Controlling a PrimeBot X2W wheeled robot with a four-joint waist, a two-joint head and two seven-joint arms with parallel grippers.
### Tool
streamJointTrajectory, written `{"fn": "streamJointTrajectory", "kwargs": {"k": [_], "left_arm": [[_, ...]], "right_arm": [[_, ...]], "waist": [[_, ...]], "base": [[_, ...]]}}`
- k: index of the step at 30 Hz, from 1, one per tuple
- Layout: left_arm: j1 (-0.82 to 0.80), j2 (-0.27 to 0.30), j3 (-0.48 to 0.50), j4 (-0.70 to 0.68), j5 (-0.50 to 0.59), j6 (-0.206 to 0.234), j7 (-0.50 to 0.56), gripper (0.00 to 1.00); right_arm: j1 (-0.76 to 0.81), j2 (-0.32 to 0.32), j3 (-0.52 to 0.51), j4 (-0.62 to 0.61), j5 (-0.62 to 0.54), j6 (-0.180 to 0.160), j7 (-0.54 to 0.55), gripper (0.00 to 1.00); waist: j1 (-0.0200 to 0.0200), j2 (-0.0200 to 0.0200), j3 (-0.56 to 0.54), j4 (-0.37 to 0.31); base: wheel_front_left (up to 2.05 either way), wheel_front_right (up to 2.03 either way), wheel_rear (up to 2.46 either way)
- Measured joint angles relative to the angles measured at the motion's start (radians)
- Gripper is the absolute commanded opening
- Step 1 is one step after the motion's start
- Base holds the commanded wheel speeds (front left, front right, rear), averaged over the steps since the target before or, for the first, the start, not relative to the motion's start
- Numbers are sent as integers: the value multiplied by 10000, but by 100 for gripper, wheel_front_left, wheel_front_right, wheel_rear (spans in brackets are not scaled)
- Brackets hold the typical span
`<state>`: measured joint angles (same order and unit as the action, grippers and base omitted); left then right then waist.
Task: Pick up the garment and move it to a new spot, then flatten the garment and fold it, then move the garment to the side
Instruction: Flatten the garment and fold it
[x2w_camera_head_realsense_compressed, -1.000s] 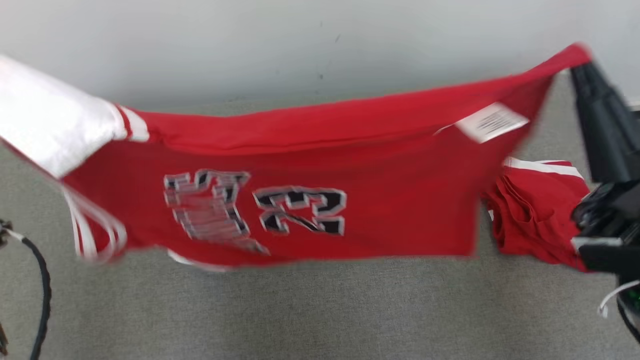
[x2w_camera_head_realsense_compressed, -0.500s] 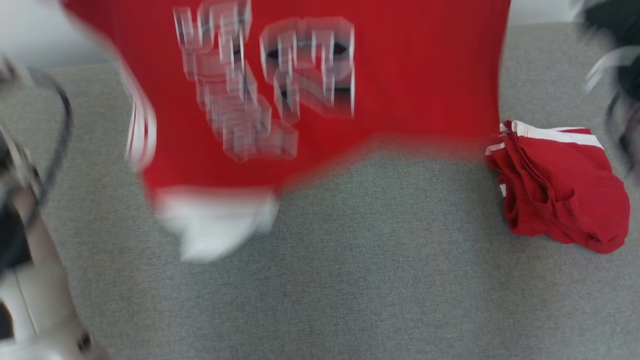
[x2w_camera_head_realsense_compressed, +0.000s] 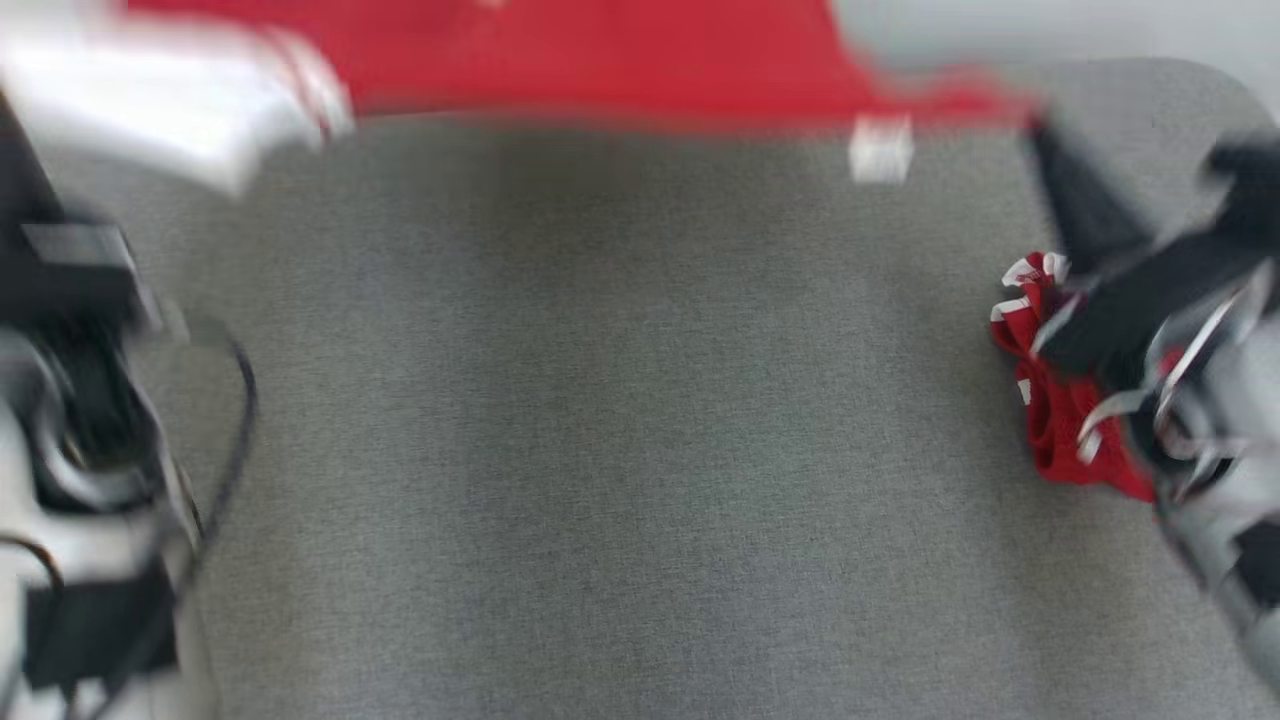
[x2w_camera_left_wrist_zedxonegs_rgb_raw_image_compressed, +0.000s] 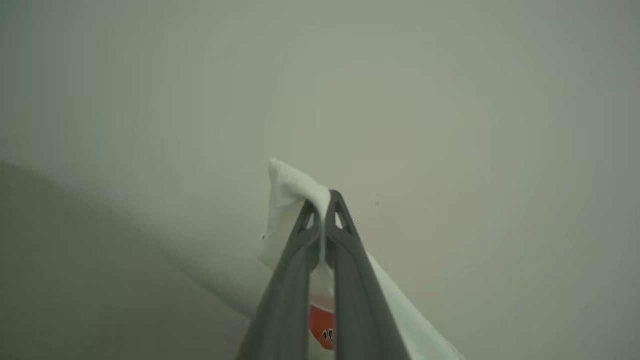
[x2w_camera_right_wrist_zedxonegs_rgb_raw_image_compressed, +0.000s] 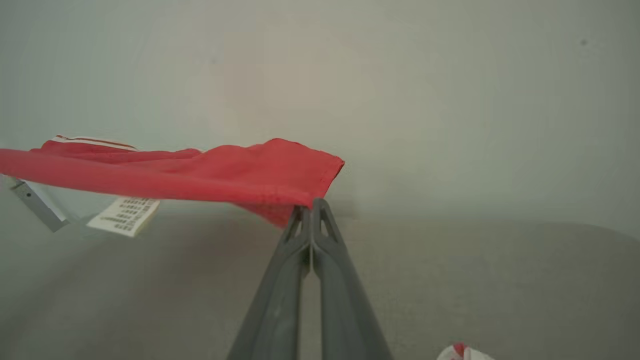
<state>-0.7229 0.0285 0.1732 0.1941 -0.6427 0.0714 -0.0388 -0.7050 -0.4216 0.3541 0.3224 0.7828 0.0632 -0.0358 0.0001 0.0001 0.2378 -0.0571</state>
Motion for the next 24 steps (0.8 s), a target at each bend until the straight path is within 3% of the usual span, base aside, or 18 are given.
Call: {"fn": "streamJointTrajectory", "kwargs": {"k": [5,12,18,24], "left_arm": [[2530,-52,-119,642,-209,46,31,0],[4602,-136,-382,598,-729,77,-596,0],[6262,-94,-1662,65,-2065,305,-1726,0],[6863,-4,-2508,-27,-2732,430,-1987,0]], "right_arm": [[1357,81,391,435,2,17,278,0],[2298,-180,483,596,-79,-44,458,0],[3249,-554,401,318,-113,-380,531,0],[4195,-867,403,-36,-86,-662,890,0]], "waist": [[-1,-1,-171,110],[-2,-1,-569,227],[-3,-2,-904,399],[-3,-2,-989,802]], "base": [[0,0,0],[0,0,0],[0,0,0],[0,0,0]]}}
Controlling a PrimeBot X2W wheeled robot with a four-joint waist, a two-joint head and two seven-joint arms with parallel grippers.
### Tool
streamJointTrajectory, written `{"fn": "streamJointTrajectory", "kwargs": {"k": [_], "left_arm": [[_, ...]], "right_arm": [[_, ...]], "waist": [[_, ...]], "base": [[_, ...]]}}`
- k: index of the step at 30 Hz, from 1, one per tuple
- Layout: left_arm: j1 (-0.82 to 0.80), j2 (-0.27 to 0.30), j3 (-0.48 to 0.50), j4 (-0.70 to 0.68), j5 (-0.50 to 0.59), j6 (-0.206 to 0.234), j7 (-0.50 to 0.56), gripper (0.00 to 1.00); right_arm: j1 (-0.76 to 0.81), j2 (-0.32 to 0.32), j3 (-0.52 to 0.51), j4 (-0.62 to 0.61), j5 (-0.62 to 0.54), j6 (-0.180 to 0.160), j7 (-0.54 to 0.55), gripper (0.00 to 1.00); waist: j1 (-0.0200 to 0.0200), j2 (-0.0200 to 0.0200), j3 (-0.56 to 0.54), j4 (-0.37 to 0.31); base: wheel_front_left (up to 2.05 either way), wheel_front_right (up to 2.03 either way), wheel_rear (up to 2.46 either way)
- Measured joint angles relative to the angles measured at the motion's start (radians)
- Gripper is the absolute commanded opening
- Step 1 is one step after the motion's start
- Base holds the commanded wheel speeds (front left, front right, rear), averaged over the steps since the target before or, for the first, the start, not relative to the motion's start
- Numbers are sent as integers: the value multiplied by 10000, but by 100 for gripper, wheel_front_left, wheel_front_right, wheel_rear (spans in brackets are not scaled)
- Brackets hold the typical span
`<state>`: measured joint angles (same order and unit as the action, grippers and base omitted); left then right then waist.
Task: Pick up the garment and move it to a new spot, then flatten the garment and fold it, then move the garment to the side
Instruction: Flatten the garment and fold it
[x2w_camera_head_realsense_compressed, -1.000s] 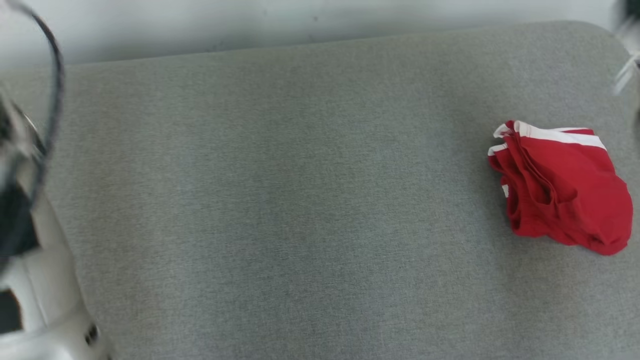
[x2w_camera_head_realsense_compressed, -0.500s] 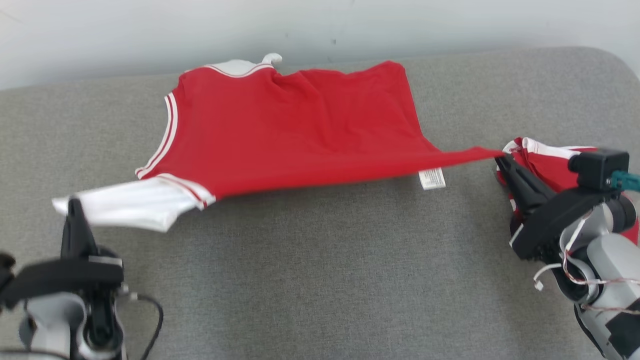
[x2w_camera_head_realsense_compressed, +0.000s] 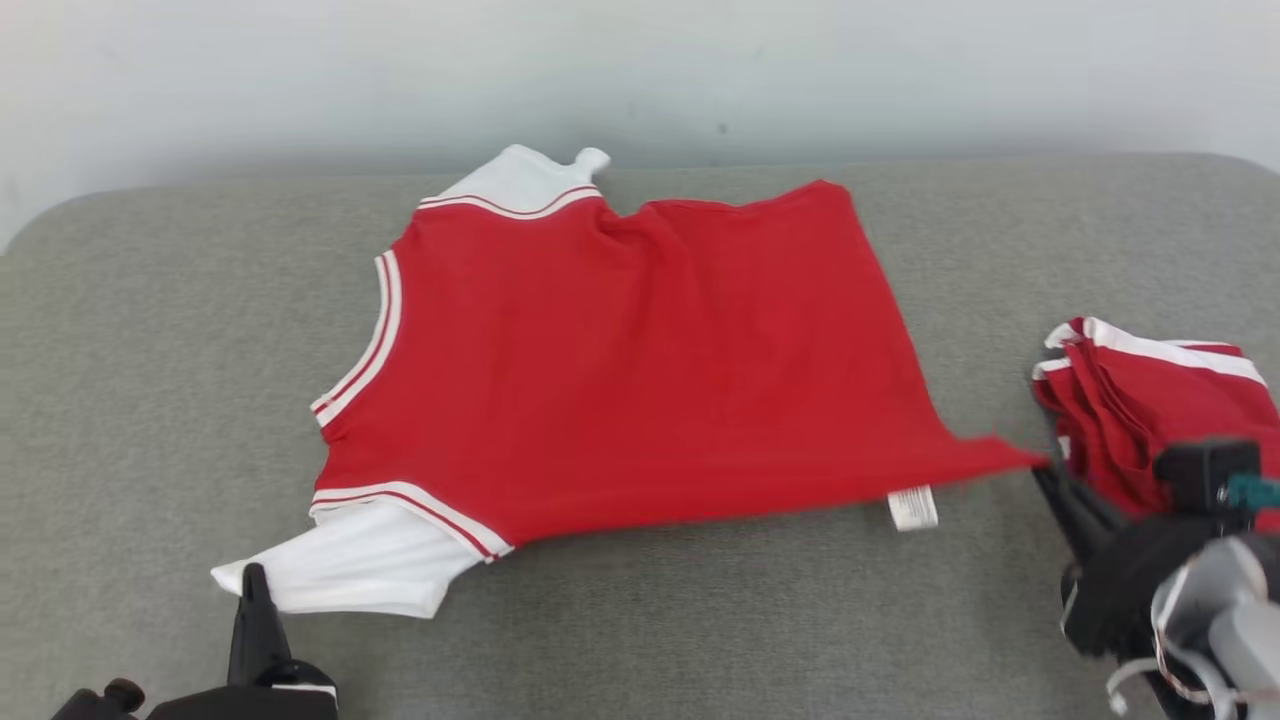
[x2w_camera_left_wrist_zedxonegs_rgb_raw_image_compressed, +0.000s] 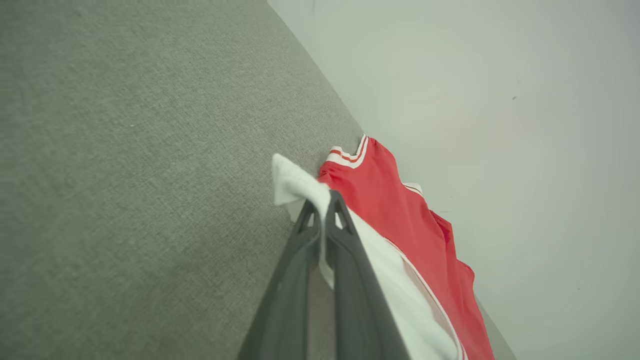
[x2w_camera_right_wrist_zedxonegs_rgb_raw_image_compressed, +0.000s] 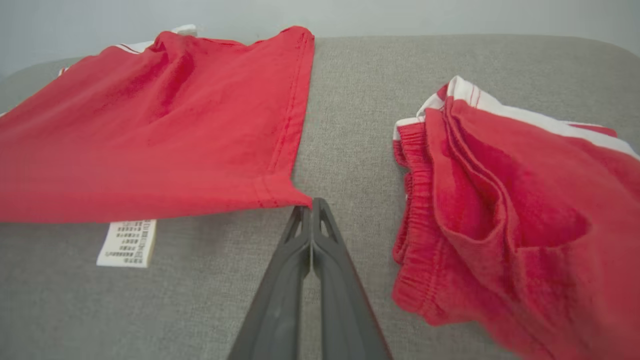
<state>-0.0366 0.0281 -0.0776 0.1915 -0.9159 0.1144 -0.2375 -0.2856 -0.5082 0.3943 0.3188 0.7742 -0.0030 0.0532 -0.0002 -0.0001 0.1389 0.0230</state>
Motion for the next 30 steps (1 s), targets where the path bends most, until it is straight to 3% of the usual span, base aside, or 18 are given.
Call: {"fn": "streamJointTrajectory", "kwargs": {"k": [9,17,30], "left_arm": [[548,25,113,-73,-334,12,-77,0],[717,50,-92,-33,-314,90,-100,0],[1562,75,15,104,-247,96,-127,0]], "right_arm": [[1458,-288,10,-1262,56,-652,267,0],[2747,-305,-90,-2008,59,-1035,520,0],[4077,-412,-322,-3198,40,-1164,1499,0]], "waist": [[0,0,-60,658],[1,0,-148,739],[2,1,-153,172]], "base": [[0,0,0],[0,0,0],[0,0,0]]}}
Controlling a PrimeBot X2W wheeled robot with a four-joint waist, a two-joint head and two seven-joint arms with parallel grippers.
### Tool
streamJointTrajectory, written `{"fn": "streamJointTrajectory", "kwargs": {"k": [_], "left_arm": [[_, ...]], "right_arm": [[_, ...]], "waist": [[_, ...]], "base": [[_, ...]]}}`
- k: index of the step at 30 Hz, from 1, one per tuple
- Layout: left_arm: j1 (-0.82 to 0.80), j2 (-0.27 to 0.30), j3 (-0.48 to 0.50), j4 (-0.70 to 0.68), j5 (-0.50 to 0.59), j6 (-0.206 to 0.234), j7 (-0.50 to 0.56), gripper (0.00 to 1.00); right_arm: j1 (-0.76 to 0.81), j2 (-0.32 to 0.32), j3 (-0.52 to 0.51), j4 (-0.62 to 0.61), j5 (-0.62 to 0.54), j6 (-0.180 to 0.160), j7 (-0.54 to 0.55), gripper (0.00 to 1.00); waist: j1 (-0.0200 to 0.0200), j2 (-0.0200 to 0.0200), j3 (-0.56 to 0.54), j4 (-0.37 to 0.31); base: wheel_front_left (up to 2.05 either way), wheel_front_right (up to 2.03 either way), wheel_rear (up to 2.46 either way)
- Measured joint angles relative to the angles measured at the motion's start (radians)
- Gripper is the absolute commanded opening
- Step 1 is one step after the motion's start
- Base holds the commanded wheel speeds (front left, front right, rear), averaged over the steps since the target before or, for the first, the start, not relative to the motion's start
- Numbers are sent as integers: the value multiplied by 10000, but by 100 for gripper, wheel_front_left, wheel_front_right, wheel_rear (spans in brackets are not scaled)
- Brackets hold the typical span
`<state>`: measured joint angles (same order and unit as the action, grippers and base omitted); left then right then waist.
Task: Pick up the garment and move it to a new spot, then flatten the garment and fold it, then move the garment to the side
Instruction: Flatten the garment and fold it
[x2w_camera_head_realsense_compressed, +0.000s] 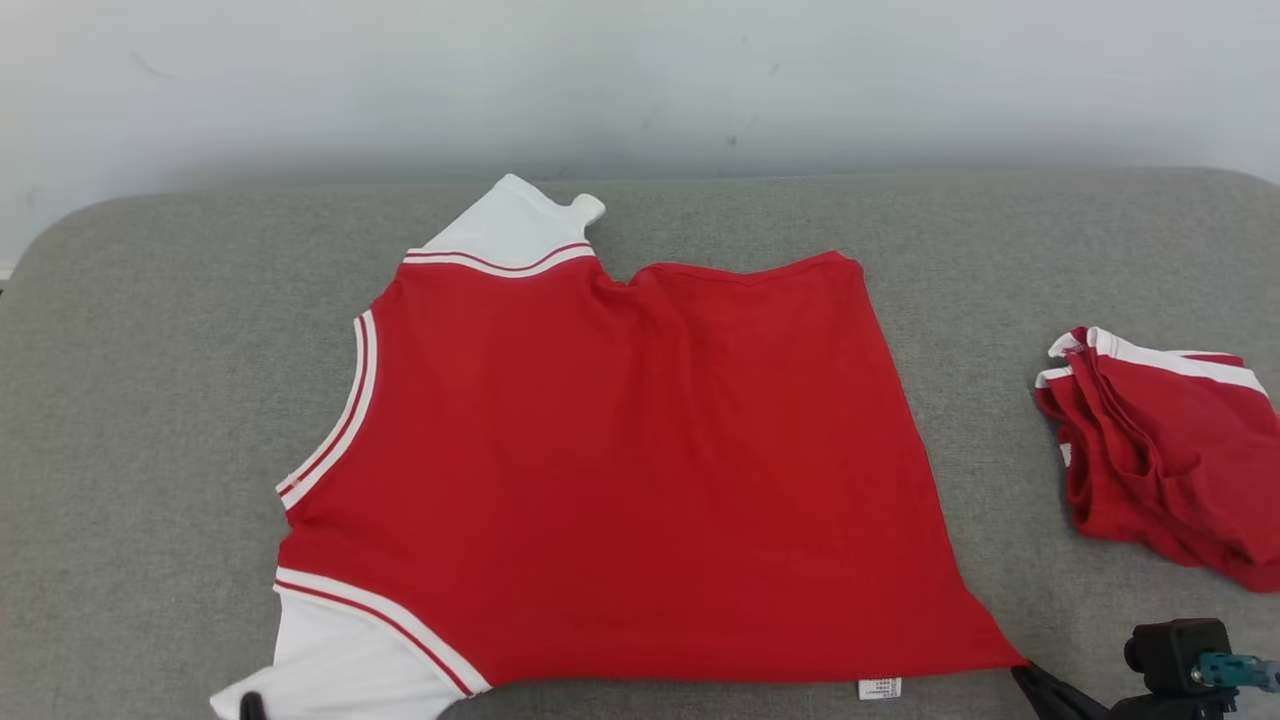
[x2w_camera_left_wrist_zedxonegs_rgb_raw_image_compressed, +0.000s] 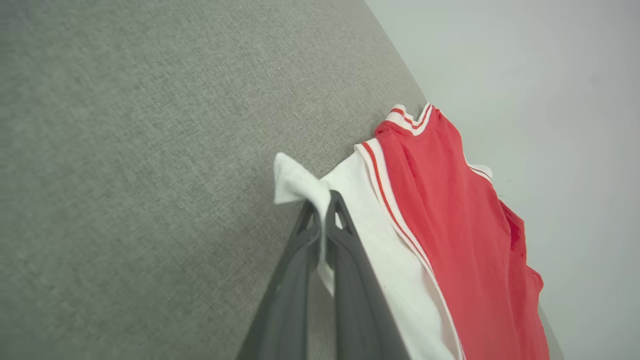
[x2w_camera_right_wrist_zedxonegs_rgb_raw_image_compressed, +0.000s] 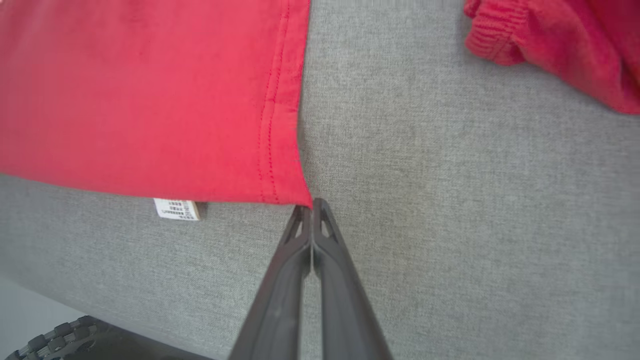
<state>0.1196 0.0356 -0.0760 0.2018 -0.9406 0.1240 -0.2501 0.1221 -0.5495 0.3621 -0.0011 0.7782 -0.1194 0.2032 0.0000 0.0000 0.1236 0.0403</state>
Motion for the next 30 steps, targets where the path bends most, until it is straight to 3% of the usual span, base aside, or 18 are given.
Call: {"fn": "streamJointTrajectory", "kwargs": {"k": [16,17,24,25,26,27,30], "left_arm": [[1056,58,-1306,82,-198,2,-2,0],[1059,58,-1335,86,-217,2,-2,0],[1051,69,-1404,249,-265,0,-2,0],[1057,71,-1434,330,-265,2,-4,16],[1066,75,-1509,395,-265,2,-6,62],[1067,86,-1620,458,-263,2,-13,100],[1070,86,-1799,637,-249,4,-13,100]], "right_arm": [[849,286,-1415,-330,-568,-42,623,0],[901,336,-1465,-368,-627,-42,627,100],[962,625,-1714,-527,-892,-54,978,100],[962,673,-1714,-577,-965,-54,1057,100],[961,715,-1720,-604,-1037,-54,1080,100],[959,752,-1726,-629,-1070,-54,1154,100],[959,855,-1737,-669,-1225,-54,1333,100]], "waist": [[0,0,119,68],[0,0,129,114],[0,0,141,455],[0,0,124,495],[1,0,100,522],[1,0,71,543],[1,0,-31,583]], "base": [[0,0,0],[0,0,0],[0,0,0],[0,0,0],[0,0,0],[0,0,0],[0,0,0]]}}
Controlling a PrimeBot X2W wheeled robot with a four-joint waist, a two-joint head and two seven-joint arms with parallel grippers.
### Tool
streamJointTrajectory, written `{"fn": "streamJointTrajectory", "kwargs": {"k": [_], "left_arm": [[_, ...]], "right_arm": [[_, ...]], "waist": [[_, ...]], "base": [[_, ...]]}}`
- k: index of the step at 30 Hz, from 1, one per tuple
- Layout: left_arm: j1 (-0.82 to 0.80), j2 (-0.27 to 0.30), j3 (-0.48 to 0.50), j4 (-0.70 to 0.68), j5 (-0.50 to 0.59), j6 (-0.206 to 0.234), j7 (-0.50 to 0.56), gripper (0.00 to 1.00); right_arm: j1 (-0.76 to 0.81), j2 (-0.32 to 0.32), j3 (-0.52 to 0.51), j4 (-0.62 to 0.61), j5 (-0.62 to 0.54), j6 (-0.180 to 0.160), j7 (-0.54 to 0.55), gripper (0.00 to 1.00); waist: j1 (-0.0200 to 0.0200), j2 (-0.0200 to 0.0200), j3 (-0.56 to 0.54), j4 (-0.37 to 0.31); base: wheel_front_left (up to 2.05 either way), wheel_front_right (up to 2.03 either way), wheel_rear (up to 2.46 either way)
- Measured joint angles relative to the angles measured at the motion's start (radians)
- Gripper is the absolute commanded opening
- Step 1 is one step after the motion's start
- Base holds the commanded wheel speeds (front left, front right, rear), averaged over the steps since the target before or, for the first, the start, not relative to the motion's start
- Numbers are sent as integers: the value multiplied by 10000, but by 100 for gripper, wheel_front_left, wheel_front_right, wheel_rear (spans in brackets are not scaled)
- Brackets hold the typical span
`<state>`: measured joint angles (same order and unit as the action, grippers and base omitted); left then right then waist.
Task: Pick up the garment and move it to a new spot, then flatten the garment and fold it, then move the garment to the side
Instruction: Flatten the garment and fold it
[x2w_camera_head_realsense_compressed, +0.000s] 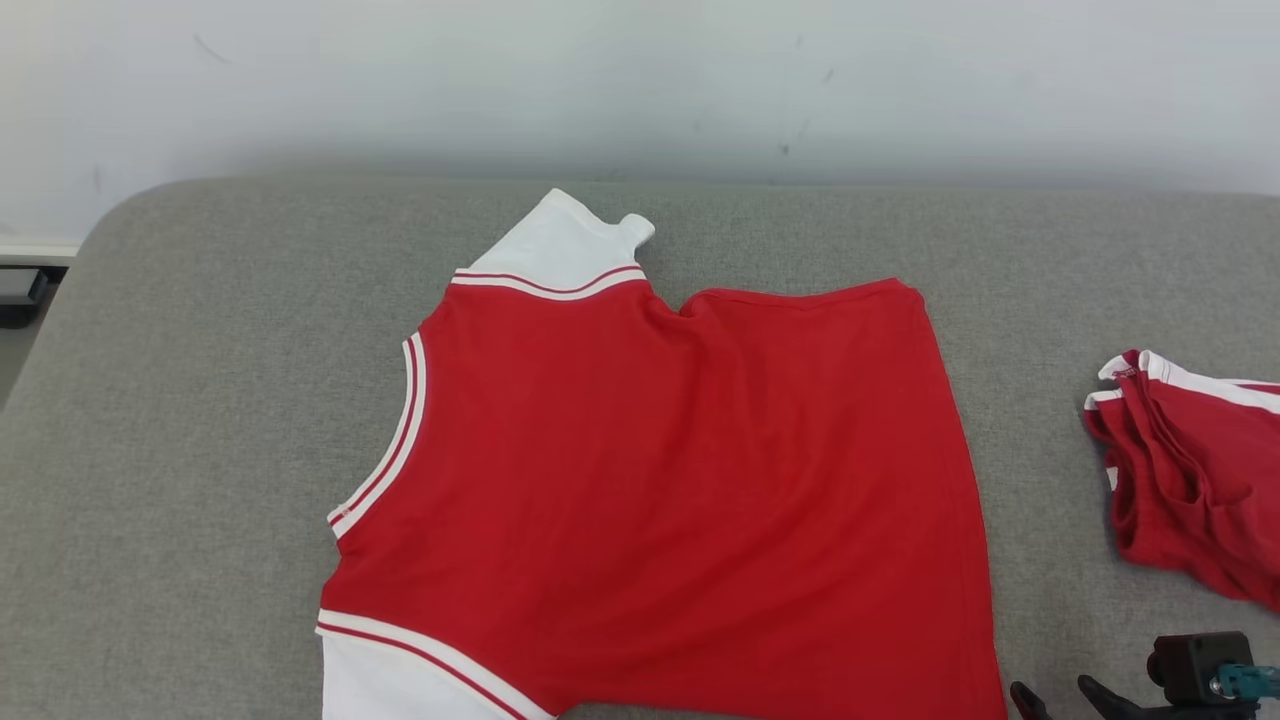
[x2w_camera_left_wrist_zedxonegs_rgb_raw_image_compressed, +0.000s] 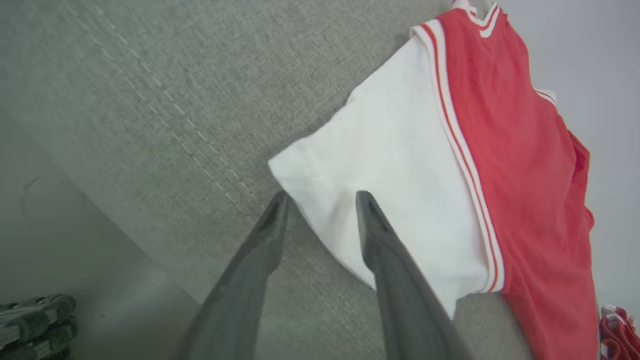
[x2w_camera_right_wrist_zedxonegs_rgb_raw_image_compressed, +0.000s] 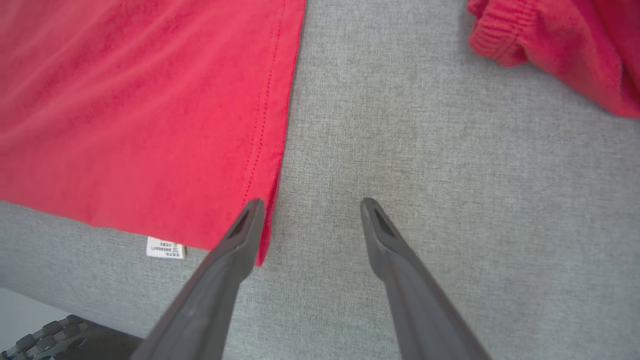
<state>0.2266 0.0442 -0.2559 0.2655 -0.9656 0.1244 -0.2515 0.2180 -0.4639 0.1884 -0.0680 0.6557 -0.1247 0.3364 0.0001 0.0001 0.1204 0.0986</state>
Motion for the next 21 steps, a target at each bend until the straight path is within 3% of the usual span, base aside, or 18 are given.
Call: {"fn": "streamJointTrajectory", "kwargs": {"k": [10,15,21], "left_arm": [[56,84,359,493,370,0,42,100],[-325,570,884,-113,1542,2,12,100],[-1430,1045,267,-1488,3400,0,0,100]], "right_arm": [[-63,328,-385,-132,-545,0,-36,100],[-429,978,-1091,-418,-828,-4,-817,100],[-657,1829,-1559,-506,-1313,-29,-1785,100]], "waist": [[0,0,-461,24],[0,0,-719,27],[0,-1,-1004,13]], "base": [[0,0,0],[0,0,0],[0,0,0]]}}
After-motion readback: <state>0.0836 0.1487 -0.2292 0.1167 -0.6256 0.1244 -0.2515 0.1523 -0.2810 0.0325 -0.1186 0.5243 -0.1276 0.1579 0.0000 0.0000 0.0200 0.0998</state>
